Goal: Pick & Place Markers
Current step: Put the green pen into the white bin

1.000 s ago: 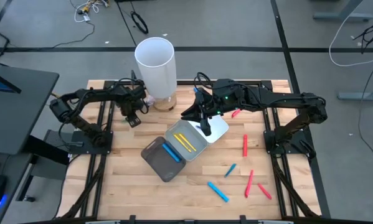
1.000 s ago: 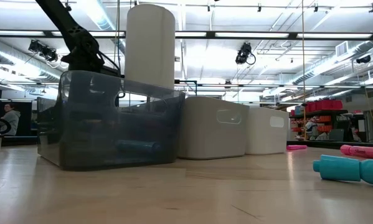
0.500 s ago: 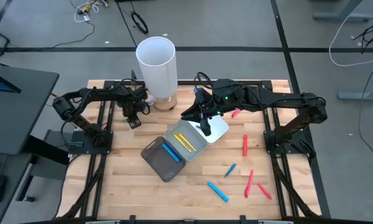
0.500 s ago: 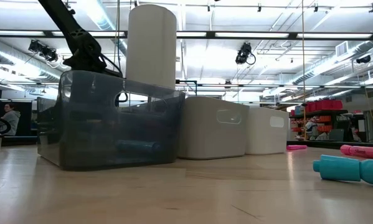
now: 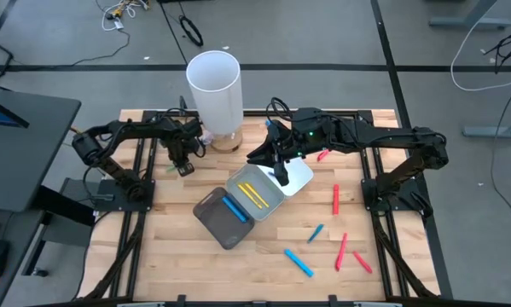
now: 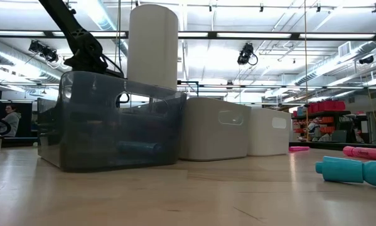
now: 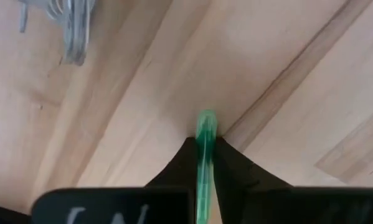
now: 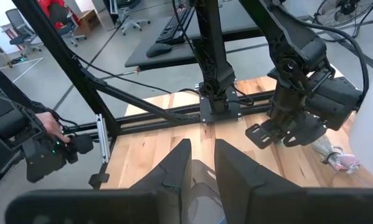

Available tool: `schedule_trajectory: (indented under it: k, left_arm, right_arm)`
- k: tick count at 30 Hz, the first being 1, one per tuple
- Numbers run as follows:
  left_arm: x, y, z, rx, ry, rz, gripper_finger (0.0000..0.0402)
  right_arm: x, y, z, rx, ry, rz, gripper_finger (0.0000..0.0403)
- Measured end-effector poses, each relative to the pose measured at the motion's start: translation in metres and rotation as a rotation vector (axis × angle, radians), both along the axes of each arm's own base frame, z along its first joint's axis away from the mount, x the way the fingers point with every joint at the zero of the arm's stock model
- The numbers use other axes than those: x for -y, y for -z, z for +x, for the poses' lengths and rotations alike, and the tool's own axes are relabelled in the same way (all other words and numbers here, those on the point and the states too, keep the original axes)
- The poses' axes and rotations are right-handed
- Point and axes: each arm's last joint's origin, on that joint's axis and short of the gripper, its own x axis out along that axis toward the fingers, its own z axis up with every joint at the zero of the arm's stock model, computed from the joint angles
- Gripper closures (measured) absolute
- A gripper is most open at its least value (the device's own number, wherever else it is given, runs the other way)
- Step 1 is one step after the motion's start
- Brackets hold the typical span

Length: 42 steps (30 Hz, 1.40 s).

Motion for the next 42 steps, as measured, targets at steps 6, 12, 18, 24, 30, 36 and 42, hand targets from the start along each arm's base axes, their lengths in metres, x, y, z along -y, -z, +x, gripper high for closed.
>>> schedule_trajectory:
  k: [6,12,18,24,30,36,42]
  left_arm:
    - [0.011,-0.016,-0.002,-0.042,0.034,-0.013,0.0372]
    - [0.029,-0.034,-0.003,-0.031,0.053,-0.003,0.0372]
    - [0.047,-0.052,-0.004,0.025,0.071,0.025,0.0372]
    - [0.058,-0.067,-0.009,0.081,0.079,0.060,0.0372]
    - [0.057,-0.090,-0.007,0.148,0.085,0.116,0.0372]
    - [0.047,-0.131,-0.001,0.234,0.086,0.202,0.0372]
    - [0.041,-0.174,0.002,0.306,0.065,0.274,0.0372]
  right_arm:
    - [0.000,0.000,0.000,0.002,0.001,0.000,0.0330]
    - [0.000,0.000,0.000,0.004,0.001,-0.001,0.0330]
    - [0.000,-0.001,0.000,0.007,0.001,-0.001,0.0330]
    - [0.000,-0.001,0.000,0.008,0.001,-0.001,0.0330]
    - [0.000,-0.001,0.001,0.018,-0.002,-0.010,0.0330]
    - [0.000,-0.003,0.001,0.031,-0.002,-0.011,0.0330]
    - [0.000,-0.003,0.001,0.032,-0.002,-0.011,0.0330]
